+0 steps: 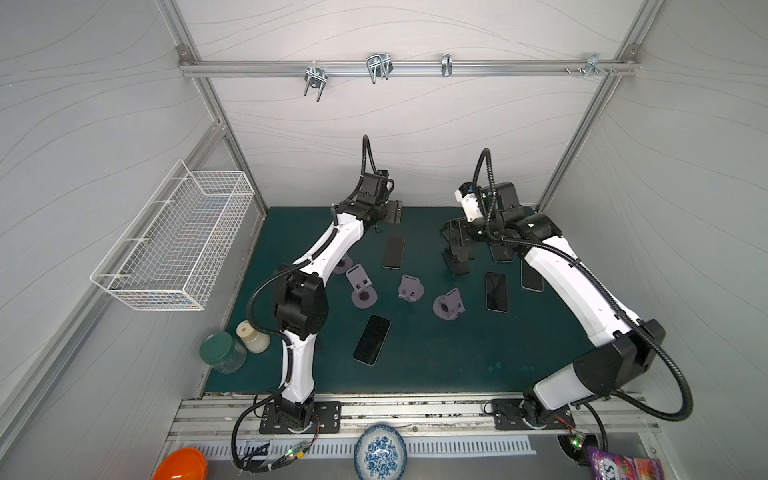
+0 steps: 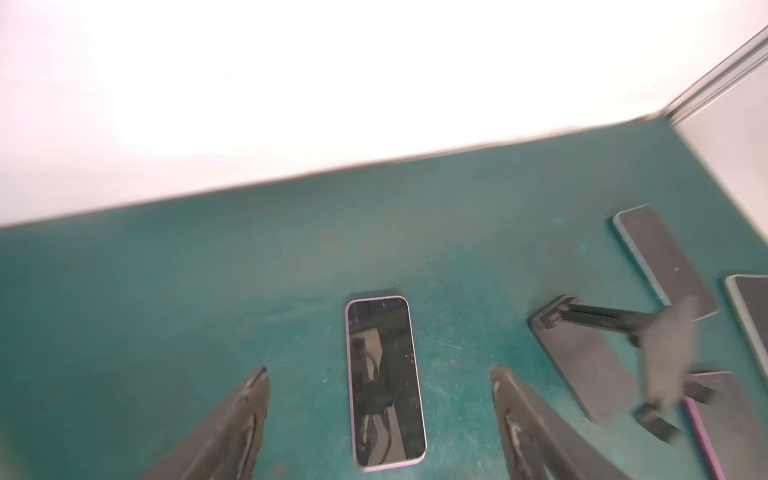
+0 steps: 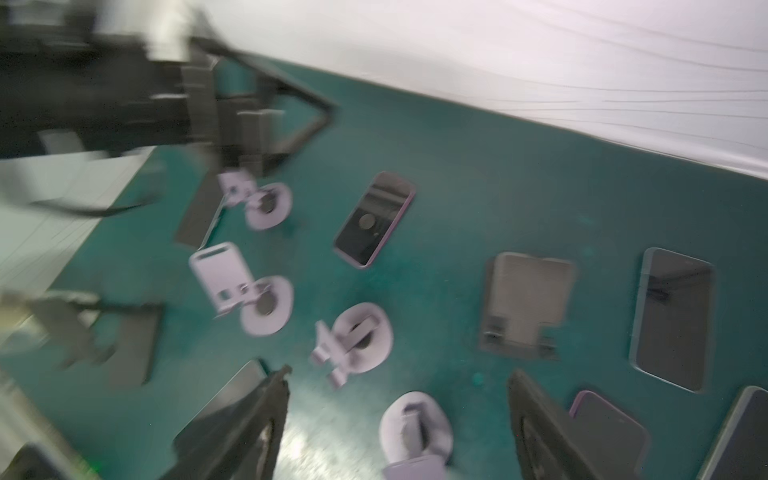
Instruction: Remove the phone from the phone stand
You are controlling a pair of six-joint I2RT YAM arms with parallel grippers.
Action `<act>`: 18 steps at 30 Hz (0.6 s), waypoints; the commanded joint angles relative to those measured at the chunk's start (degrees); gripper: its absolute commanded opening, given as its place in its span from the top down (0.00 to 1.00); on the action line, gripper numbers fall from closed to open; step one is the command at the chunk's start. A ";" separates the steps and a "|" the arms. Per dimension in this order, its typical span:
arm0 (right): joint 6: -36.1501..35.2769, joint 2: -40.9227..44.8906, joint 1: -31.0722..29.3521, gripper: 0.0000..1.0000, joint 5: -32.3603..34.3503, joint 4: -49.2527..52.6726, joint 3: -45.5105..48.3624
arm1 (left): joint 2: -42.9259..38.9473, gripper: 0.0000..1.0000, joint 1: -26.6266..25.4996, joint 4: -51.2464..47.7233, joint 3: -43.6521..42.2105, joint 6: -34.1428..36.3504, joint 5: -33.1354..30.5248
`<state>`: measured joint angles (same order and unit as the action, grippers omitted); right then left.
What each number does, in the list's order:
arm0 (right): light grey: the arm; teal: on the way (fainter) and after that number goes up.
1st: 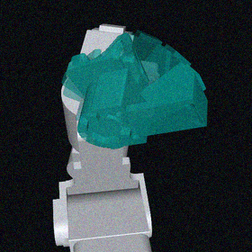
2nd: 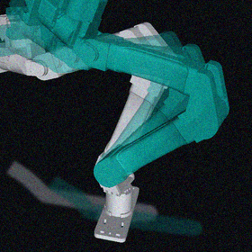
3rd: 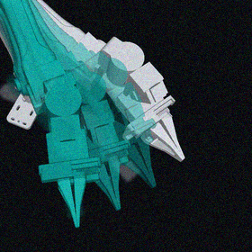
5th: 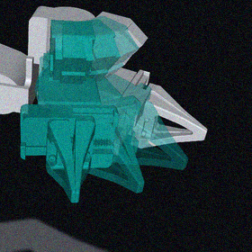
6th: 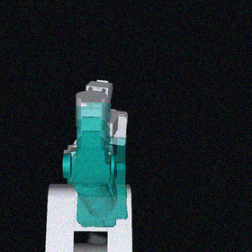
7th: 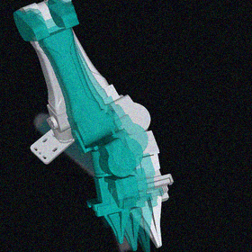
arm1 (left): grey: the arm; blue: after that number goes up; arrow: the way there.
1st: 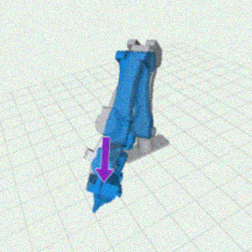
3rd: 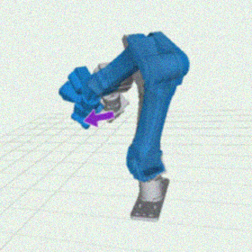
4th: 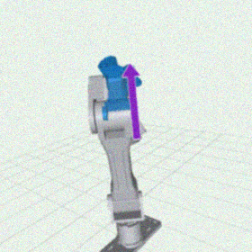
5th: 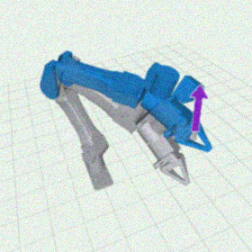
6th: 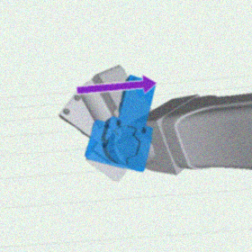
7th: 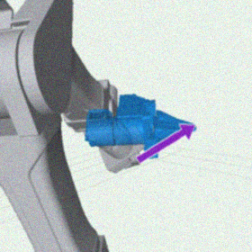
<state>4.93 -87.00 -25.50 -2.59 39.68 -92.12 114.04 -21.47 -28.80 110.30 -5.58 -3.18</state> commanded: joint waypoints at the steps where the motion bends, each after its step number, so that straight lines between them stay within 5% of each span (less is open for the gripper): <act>1: -0.46 3.24 4.75 0.16 3.52 -7.60 6.61 | -5.16 0.15 3.20 1.08 -3.10 2.08 0.03; 8: 1.04 8.53 14.82 0.15 6.14 -21.44 25.34 | -16.90 0.15 11.36 3.38 -15.01 3.10 3.79; 18: -0.53 12.55 19.77 0.12 6.37 -40.07 44.80 | -26.86 0.15 21.89 11.01 -34.07 3.74 10.01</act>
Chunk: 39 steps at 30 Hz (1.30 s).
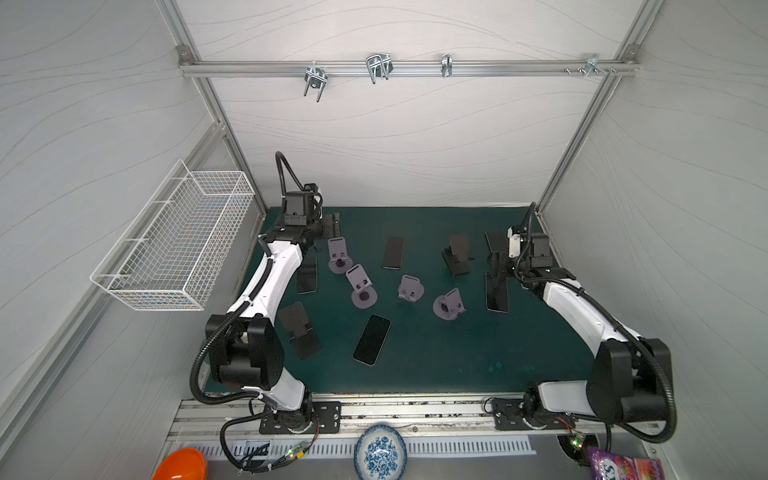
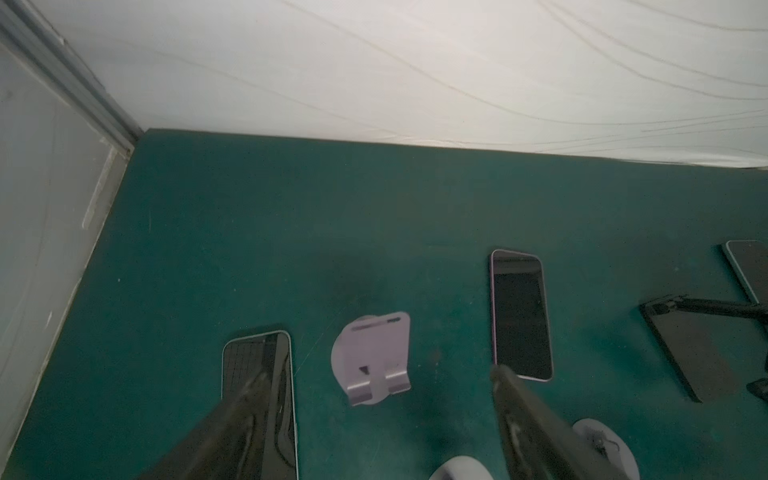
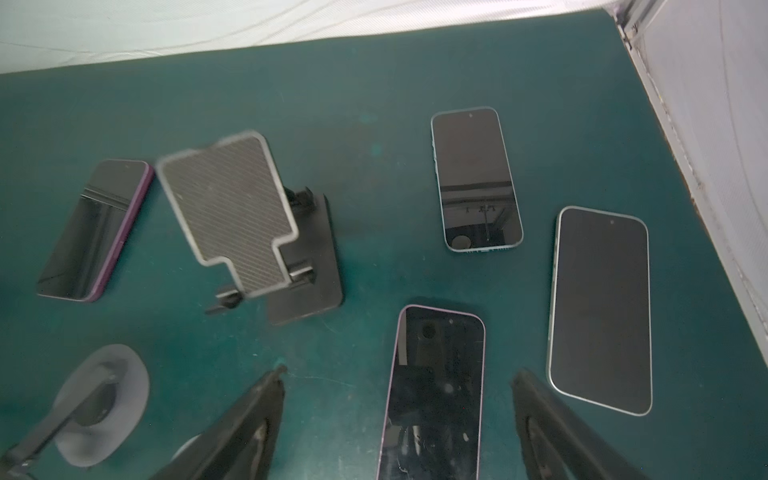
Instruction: Remove the phone from the phone stand
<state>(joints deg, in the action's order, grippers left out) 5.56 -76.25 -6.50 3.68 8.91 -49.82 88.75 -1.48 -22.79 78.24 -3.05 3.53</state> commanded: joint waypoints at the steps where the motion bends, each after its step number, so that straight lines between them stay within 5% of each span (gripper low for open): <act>1: -1.92 2.02 1.04 0.12 -0.08 -11.09 4.06 | -2.18 0.15 2.82 6.49 -3.84 1.21 3.47; 7: -4.58 0.77 1.86 0.11 -0.97 -20.41 9.92 | -3.89 0.15 8.18 16.87 -13.75 -0.88 6.08; 19: -4.95 -6.61 4.08 0.10 -8.14 -31.83 13.16 | -7.07 0.14 8.81 34.02 -31.04 2.64 0.49; 39: -4.34 -9.00 5.72 0.10 -12.80 -51.08 24.45 | -8.68 0.13 10.16 45.70 -45.73 1.00 4.25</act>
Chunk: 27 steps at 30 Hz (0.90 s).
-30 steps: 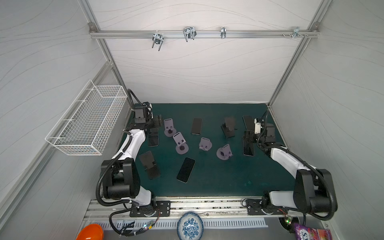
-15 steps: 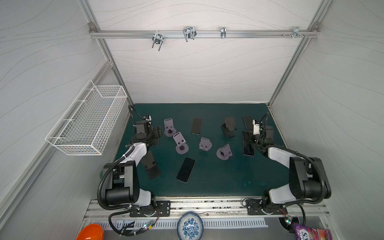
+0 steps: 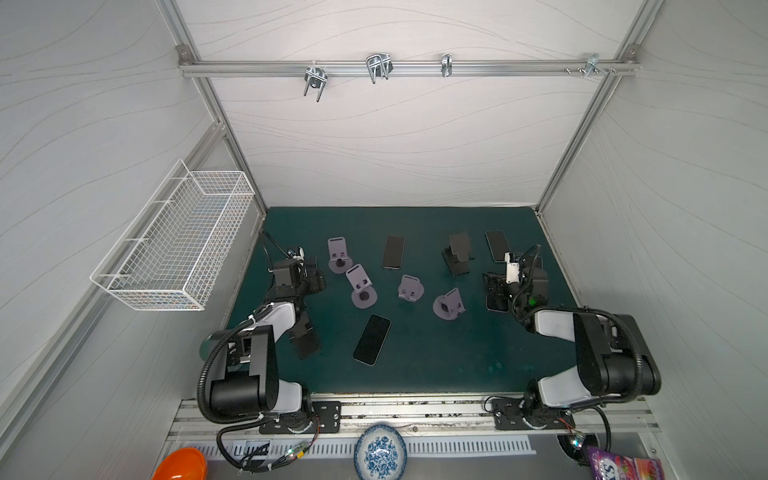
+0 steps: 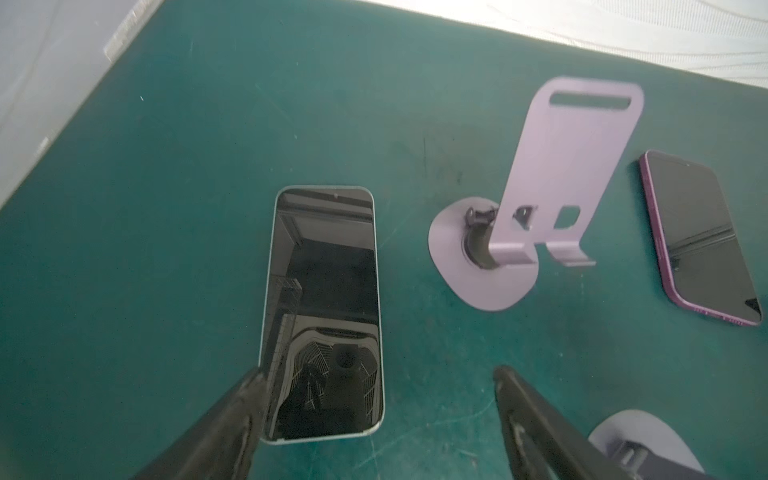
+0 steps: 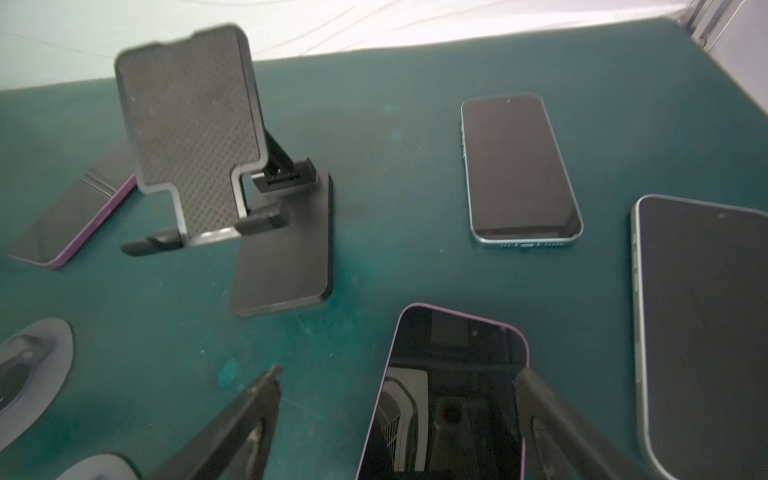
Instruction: Remove the phone from the phone stand
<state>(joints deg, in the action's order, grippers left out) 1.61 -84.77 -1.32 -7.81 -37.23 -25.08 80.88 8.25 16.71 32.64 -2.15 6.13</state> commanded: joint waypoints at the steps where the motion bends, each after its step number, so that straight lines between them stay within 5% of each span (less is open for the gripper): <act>1: -0.34 -0.48 0.59 0.11 -1.25 -5.21 -0.11 | -0.98 0.13 0.45 6.96 -0.61 0.03 1.65; 11: 0.16 -2.89 1.06 0.11 -1.66 -6.95 -0.15 | -0.45 0.13 0.63 11.56 -2.37 -1.07 1.89; 21: -1.06 -5.33 -0.41 0.04 0.50 -9.29 0.05 | 3.25 0.12 0.54 29.60 -9.79 -4.18 0.81; 27: -1.44 -5.15 -1.27 0.01 2.30 -7.81 -0.58 | 4.10 0.09 -0.62 29.15 -9.13 -3.03 -0.31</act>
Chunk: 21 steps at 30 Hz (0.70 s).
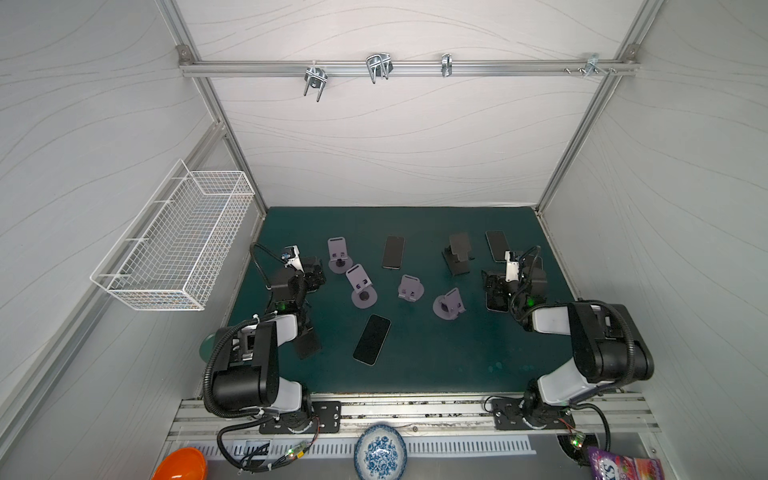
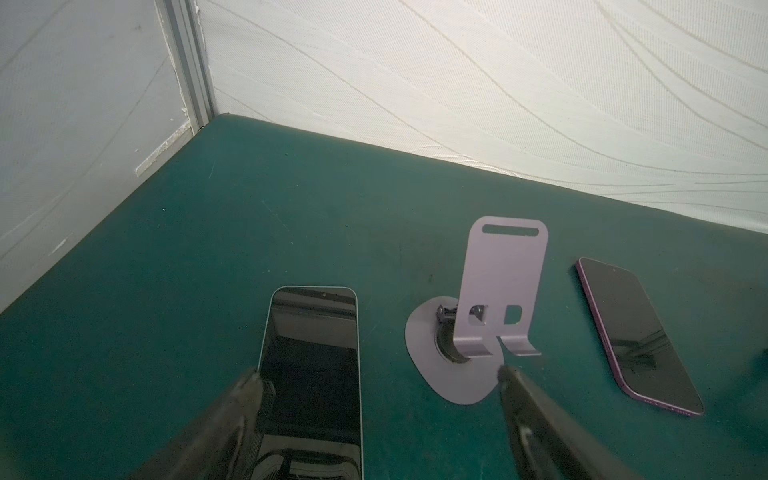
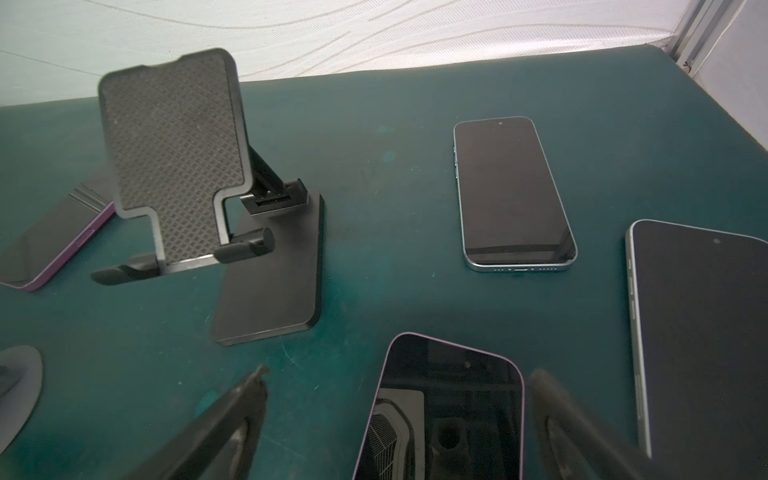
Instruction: Remove the phone from the phone stand
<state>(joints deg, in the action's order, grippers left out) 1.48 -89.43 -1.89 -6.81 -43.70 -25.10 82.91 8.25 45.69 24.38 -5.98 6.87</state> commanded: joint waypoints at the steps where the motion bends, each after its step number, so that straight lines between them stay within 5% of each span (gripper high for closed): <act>1: -1.47 -0.54 -0.89 0.01 1.73 -1.06 -0.63 | 2.75 0.09 -1.45 0.99 -1.00 1.66 -1.53; 4: -1.68 -0.56 -1.51 0.01 2.89 -0.64 -0.87 | 6.21 0.06 -5.00 6.39 -1.76 4.85 -5.10; 8: -2.03 -0.54 -1.98 0.01 3.65 -0.26 -1.08 | 6.12 0.01 -6.43 1.01 0.67 4.53 -10.64; 21: -2.14 -0.57 -1.97 0.01 3.69 -0.23 -1.11 | 6.12 0.01 -6.76 1.36 0.46 4.80 -11.27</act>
<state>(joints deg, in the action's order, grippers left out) 0.40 -89.43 -3.53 -3.51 -43.66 -25.23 87.09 1.54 51.00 25.71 -2.07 -3.20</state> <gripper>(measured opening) 0.990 0.991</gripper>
